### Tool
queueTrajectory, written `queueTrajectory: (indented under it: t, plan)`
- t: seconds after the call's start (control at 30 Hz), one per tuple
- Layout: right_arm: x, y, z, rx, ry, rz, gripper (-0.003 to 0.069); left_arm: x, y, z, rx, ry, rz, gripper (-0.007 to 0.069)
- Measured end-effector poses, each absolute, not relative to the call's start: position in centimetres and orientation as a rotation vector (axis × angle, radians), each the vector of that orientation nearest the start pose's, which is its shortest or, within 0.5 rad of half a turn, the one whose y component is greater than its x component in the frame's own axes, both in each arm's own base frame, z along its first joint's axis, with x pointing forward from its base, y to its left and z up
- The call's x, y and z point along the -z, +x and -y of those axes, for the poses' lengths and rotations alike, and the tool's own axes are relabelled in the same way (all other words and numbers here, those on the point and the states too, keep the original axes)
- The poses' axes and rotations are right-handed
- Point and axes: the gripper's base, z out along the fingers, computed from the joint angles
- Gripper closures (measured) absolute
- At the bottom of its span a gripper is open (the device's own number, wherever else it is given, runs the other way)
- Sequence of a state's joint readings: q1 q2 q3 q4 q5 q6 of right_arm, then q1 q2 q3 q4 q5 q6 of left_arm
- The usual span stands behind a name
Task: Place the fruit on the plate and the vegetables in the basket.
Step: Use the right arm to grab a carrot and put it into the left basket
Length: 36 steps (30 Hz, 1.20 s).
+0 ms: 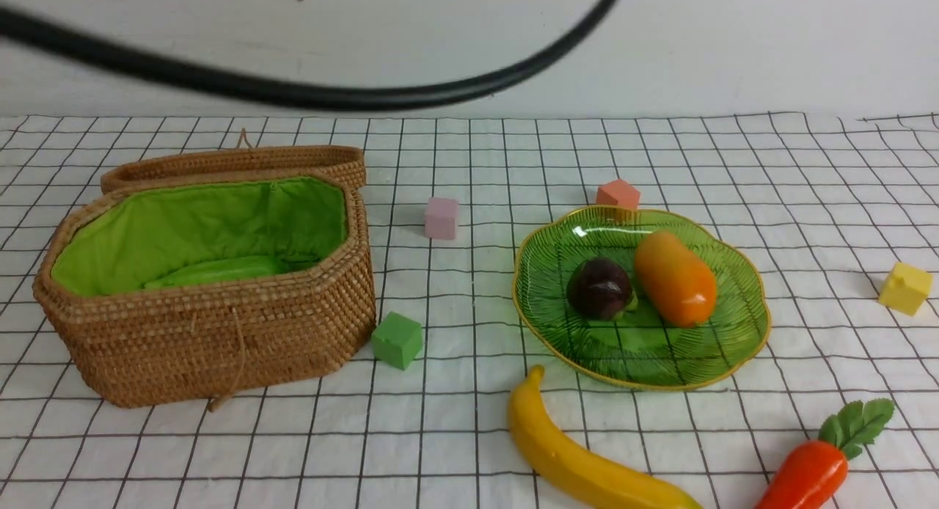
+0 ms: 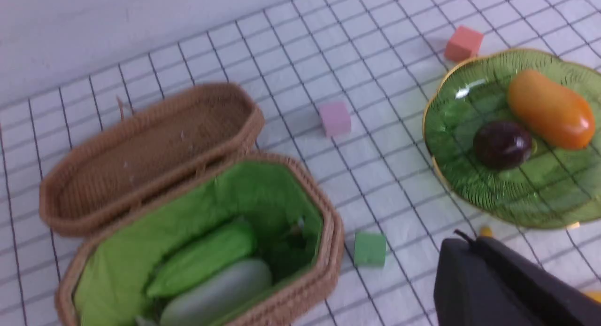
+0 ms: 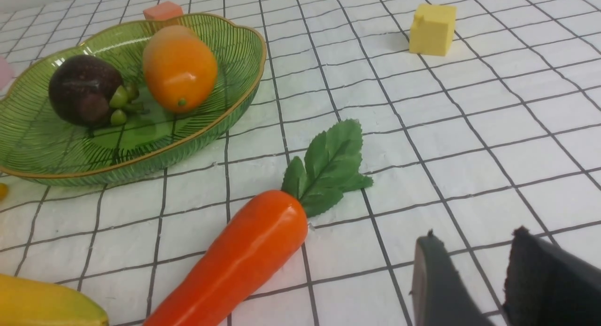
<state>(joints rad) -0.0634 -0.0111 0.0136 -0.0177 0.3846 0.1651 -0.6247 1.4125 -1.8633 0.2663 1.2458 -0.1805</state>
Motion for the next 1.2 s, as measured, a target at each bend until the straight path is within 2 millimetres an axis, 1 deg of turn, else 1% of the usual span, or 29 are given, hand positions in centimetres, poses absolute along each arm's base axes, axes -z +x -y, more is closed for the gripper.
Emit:
queueTrajectory:
  t: [0.03, 0.07, 0.13, 0.17, 0.2, 0.23, 0.27, 0.3, 0.4, 0.43, 0.47, 0.5, 0.53, 0.63, 0.73, 1.1, 1.17, 1.2]
  plan:
    - [-17.5, 5.2, 0.4, -0.053, 0.203, -1.86, 0.0417, -49.4, 21.8, 12.6, 0.116, 0.449, -2.219, 0.0638]
    - [-17.5, 5.2, 0.4, -0.053, 0.203, -1.86, 0.0417, -48.3, 20.2, 11.3, 0.139, 0.439, -2.257, 0.0638]
    - [-17.5, 5.2, 0.4, -0.053, 0.203, -1.86, 0.0417, -46.6, 18.1, 10.0, 0.178, 0.438, -2.311, 0.0638]
    - [-17.5, 5.2, 0.4, -0.053, 0.203, -1.86, 0.0417, -45.9, 17.9, 10.0, 0.183, 0.444, -2.333, 0.0638]
    - [-17.5, 5.2, 0.4, -0.053, 0.203, -1.86, 0.0417, -44.3, 16.3, 9.3, 0.222, 0.453, -2.374, 0.0638]
    - [-17.5, 5.2, 0.4, -0.053, 0.203, -1.86, 0.0417, -43.1, 14.7, 8.8, 0.276, 0.458, -2.38, 0.0638]
    - [-17.5, 5.2, 0.4, -0.053, 0.203, -1.86, 0.0417, -42.8, 14.5, 8.7, 0.283, 0.46, -2.387, 0.0638]
    - [-17.5, 5.2, 0.4, -0.053, 0.203, -1.86, 0.0417, -41.4, 13.4, 8.5, 0.349, 0.459, -2.378, 0.0638]
    - [-17.5, 5.2, 0.4, -0.053, 0.203, -1.86, 0.0417, -38.9, 11.3, 7.8, 0.441, 0.448, -2.362, 0.0638]
    - [-17.5, 5.2, 0.4, -0.053, 0.203, -1.86, 0.0417, -38.5, 11.2, 7.8, 0.442, 0.448, -2.37, 0.0638]
    - [-17.5, 5.2, 0.4, -0.053, 0.203, -1.86, 0.0417, -37.6, 10.3, 7.2, 0.451, 0.446, -2.363, 0.0638]
    - [-17.5, 5.2, 0.4, -0.053, 0.203, -1.86, 0.0417, -37.3, 10.2, 7.2, 0.449, 0.447, -2.371, 0.0638]
    - [-17.5, 5.2, 0.4, -0.053, 0.203, -1.86, 0.0417, -36.8, 9.6, 6.8, 0.453, 0.446, -2.368, 0.0638]
    - [-17.5, 5.2, 0.4, -0.053, 0.203, -1.86, 0.0417, -36.3, 8.8, 6.3, 0.459, 0.444, -2.355, 0.0638]
    - [-17.5, 5.2, 0.4, -0.053, 0.203, -1.86, 0.0417, -36.4, 8.7, 6.2, 0.47, 0.437, -2.328, 0.0638]
    - [-17.5, 5.2, 0.4, -0.053, 0.203, -1.86, 0.0417, -37.0, 9.2, 6.4, 0.487, 0.418, -2.242, 0.0638]
    - [-17.5, 5.2, 0.4, -0.053, 0.203, -1.86, 0.0417, -37.1, 9.3, 6.4, 0.483, 0.415, -2.219, 0.0638]
    - [-17.5, 5.2, 0.4, -0.053, 0.203, -1.86, 0.0417, -37.4, 9.5, 6.5, 0.48, 0.409, -2.18, 0.0638]
